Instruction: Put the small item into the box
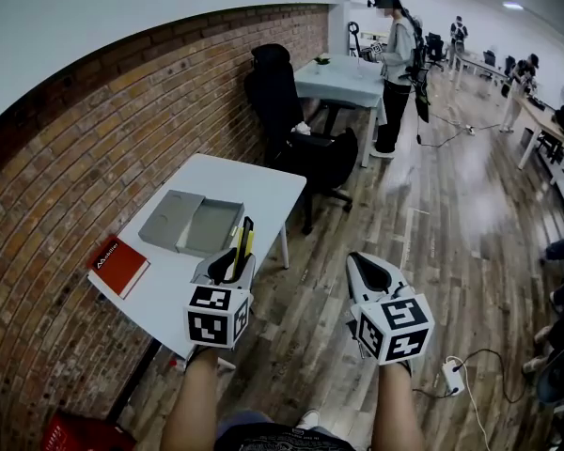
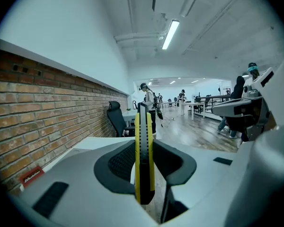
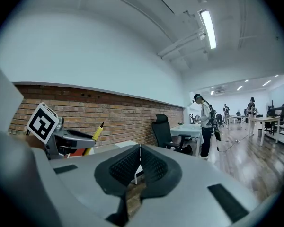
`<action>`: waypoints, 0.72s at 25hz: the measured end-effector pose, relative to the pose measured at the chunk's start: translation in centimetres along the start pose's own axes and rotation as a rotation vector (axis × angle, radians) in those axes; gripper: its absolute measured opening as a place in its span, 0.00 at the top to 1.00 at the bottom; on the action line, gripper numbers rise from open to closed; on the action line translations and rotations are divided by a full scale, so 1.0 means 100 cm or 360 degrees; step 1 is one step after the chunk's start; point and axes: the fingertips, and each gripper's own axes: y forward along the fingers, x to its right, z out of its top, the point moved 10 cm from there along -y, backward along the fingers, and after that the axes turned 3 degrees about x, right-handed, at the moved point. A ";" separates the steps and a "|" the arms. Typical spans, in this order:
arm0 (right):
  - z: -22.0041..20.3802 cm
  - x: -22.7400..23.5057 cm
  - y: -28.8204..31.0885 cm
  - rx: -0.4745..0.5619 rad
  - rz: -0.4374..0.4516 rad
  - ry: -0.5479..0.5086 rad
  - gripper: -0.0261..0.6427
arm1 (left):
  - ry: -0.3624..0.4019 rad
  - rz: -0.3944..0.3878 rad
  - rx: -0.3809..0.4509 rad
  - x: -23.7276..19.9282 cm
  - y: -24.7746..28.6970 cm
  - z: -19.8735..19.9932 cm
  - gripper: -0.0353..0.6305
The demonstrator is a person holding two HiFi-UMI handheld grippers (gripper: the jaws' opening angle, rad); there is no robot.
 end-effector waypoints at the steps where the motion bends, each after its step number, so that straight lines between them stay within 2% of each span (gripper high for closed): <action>1: 0.001 0.002 0.003 0.0004 0.0011 0.0001 0.93 | 0.0001 0.0008 -0.0003 0.001 0.001 0.000 0.75; 11: 0.002 0.010 0.046 -0.0004 0.0142 -0.0041 0.93 | -0.0045 0.0121 -0.0016 -0.015 0.019 -0.006 0.75; 18: 0.000 0.018 0.110 -0.0030 0.0215 -0.0072 0.93 | -0.0093 0.0175 -0.0024 -0.050 0.063 -0.010 0.75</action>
